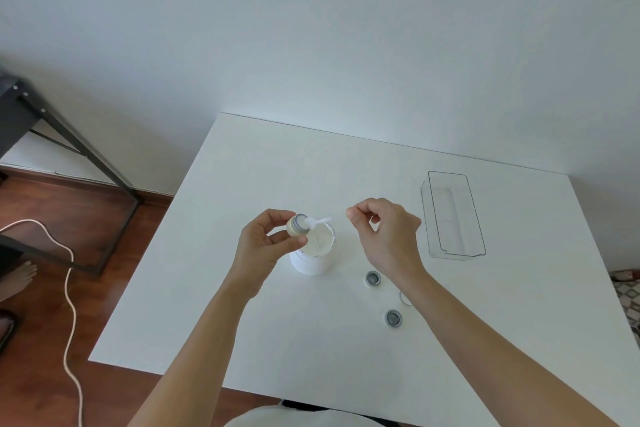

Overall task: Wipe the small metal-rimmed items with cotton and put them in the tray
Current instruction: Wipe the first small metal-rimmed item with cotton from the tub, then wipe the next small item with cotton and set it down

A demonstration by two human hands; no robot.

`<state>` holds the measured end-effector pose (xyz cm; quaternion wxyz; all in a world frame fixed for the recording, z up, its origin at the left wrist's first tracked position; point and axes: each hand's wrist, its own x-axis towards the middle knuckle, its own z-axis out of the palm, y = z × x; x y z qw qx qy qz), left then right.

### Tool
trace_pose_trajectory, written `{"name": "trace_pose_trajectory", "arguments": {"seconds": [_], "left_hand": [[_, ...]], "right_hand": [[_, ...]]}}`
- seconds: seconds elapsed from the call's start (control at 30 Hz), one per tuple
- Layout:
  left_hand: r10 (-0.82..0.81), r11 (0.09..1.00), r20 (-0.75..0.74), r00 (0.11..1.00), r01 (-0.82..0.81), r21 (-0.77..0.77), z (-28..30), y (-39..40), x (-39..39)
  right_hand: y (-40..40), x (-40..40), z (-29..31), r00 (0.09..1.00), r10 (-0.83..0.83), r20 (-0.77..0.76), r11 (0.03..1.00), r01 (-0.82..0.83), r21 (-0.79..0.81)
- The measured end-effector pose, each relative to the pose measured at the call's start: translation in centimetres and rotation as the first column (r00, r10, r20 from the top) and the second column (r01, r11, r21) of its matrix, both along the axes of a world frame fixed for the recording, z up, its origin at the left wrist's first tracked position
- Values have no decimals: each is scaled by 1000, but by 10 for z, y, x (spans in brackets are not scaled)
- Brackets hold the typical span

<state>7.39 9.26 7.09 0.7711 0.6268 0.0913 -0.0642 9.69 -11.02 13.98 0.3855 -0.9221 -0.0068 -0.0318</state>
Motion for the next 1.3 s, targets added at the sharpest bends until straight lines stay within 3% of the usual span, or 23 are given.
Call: {"name": "trace_pose_trajectory", "arguments": {"seconds": [0.27,0.43,0.57,0.83,0.97,1.13,1.3], "left_hand": [[45,997,-10,999,-44,62,-1,-4,0],[45,997,-33,998,-43,65,-3,-3,-2],[52,998,-50,997,-51,31,-2,-2,-5],[33,999,-64,997,-32,6,0,-2,-4],[25,1000,-61,998,-24,15,5,-4,-5],[-104,992,-86,991,109,65,4,-25,-14],[-353,917,-145,924,373,140,-10,-63,-35]], "right_hand": [[6,-6,-3,998,-22,-53,999,24,39],[2,-4,-3,977,-84,-196,925,149,349],[0,-4,-3,984,-113,-136,889,161,429],[1,-8,-6,996,-86,-3,895,79,440],[-6,-5,-6,992,-121,-38,861,124,493],[-30,-5,-9,977,-189,-101,811,213,545],[-64,-19,-16,945,-272,-180,768,326,551]]}}
